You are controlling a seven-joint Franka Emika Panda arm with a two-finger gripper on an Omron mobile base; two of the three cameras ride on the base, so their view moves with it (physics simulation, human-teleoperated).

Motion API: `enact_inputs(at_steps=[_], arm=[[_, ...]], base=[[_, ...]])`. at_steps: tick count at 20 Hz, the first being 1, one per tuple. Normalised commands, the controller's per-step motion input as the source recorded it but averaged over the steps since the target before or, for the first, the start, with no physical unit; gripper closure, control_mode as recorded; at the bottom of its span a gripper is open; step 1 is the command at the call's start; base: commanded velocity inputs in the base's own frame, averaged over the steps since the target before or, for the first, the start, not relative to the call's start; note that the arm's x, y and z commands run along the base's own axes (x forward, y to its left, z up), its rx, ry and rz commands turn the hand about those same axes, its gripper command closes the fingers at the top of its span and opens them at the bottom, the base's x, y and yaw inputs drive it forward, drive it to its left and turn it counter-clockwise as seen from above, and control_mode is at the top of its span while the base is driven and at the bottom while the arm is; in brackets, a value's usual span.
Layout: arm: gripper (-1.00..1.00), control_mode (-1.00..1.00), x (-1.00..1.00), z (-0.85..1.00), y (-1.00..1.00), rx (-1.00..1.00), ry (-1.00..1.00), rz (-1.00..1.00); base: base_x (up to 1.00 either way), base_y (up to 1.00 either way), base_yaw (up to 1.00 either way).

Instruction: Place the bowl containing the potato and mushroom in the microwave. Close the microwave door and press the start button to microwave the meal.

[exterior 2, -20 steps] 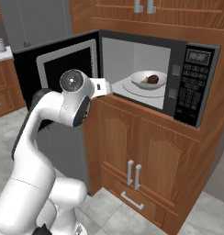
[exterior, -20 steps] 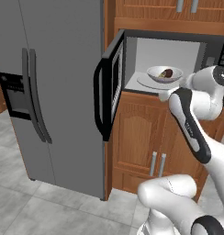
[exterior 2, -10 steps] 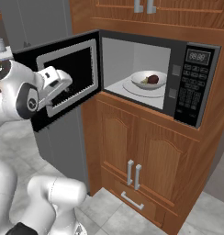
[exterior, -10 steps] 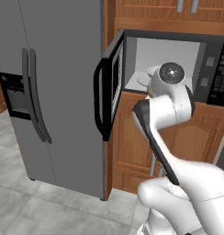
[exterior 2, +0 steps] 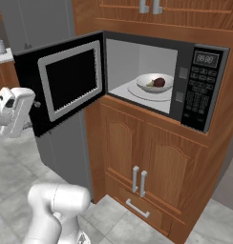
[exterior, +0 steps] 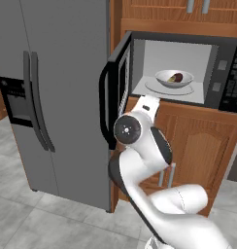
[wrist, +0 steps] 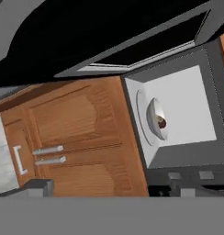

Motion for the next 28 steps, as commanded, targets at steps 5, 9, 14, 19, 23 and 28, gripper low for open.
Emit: enact_inputs(at_steps=[5,9,14,19,23,28], arm=[[-1.0,-1.0,-0.31,0.01,0.62,-0.27,-0.14,0.0],[-1.0,-1.0,-0.02,0.0,0.73,-0.23,-0.02,0.0],[-1.0,-1.0,0.0,0.0,0.8,-0.2,-0.01,0.0],[-1.0,-1.0,0.17,0.0,0.68,-0.14,0.0,-0.02],[-1.0,-1.0,0.48,0.0,0.21,-0.06,0.0,-0.11],[-1.0,-1.0,0.62,0.0,0.0,-0.06,0.03,-0.14]], base=[[0.0,0.0,0.0],[0.0,0.0,0.0],[0.0,0.0,0.0],[0.0,0.0,0.0],[0.0,0.0,0.0],[0.0,0.0,0.0]])
